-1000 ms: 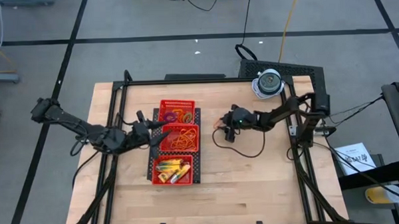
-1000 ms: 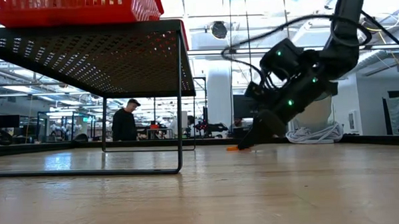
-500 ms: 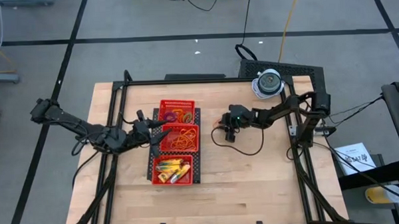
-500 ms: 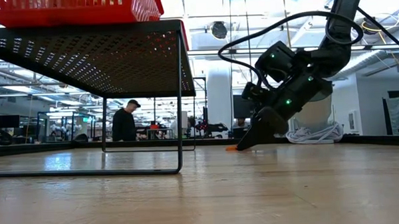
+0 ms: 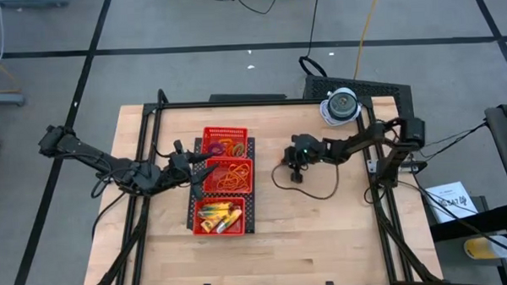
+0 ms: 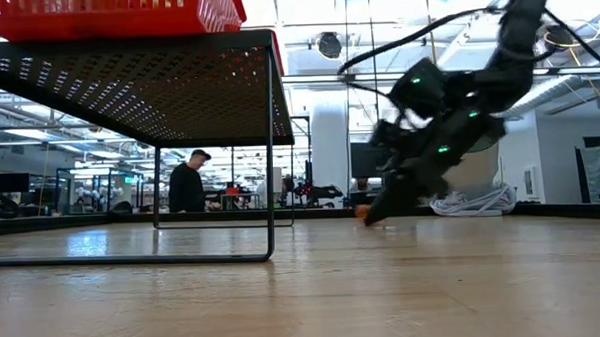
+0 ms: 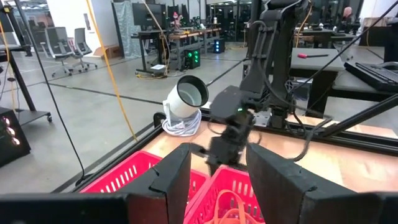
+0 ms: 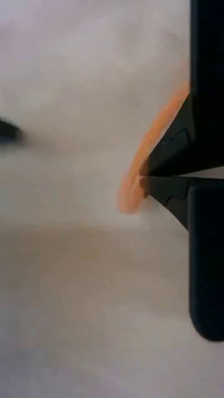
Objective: Pick & Place Office Desk Supplies
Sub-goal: Put the orange rubber band into the middle red basket on the shelf
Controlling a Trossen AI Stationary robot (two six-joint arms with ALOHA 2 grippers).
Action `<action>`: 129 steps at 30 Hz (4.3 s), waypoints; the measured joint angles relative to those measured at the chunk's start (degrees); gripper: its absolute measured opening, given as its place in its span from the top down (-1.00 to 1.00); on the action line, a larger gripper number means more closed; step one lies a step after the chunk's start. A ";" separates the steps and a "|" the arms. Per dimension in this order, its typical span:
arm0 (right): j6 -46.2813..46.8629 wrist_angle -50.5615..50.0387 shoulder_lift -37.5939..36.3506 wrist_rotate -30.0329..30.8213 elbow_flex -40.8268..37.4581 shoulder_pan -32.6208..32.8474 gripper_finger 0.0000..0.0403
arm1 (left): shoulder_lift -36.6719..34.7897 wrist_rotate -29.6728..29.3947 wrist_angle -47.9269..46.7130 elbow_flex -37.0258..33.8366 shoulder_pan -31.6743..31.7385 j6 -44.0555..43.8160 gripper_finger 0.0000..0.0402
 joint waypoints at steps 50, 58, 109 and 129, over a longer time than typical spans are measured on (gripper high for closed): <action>-0.34 9.19 5.86 -5.70 -2.99 -4.47 0.12 | 0.00 10.54 -1.17 0.02 4.39 -2.32 0.17; -2.66 7.78 5.95 -5.90 -3.06 -4.34 0.73 | 0.00 10.40 -1.25 0.02 4.40 -2.29 0.17; -1.18 38.13 -18.95 -6.86 -2.61 10.85 1.00 | 19.16 17.94 11.16 8.11 9.22 9.72 0.17; -1.31 38.83 -18.95 -6.90 2.86 17.12 1.00 | 32.94 28.27 29.60 15.67 10.08 26.20 0.17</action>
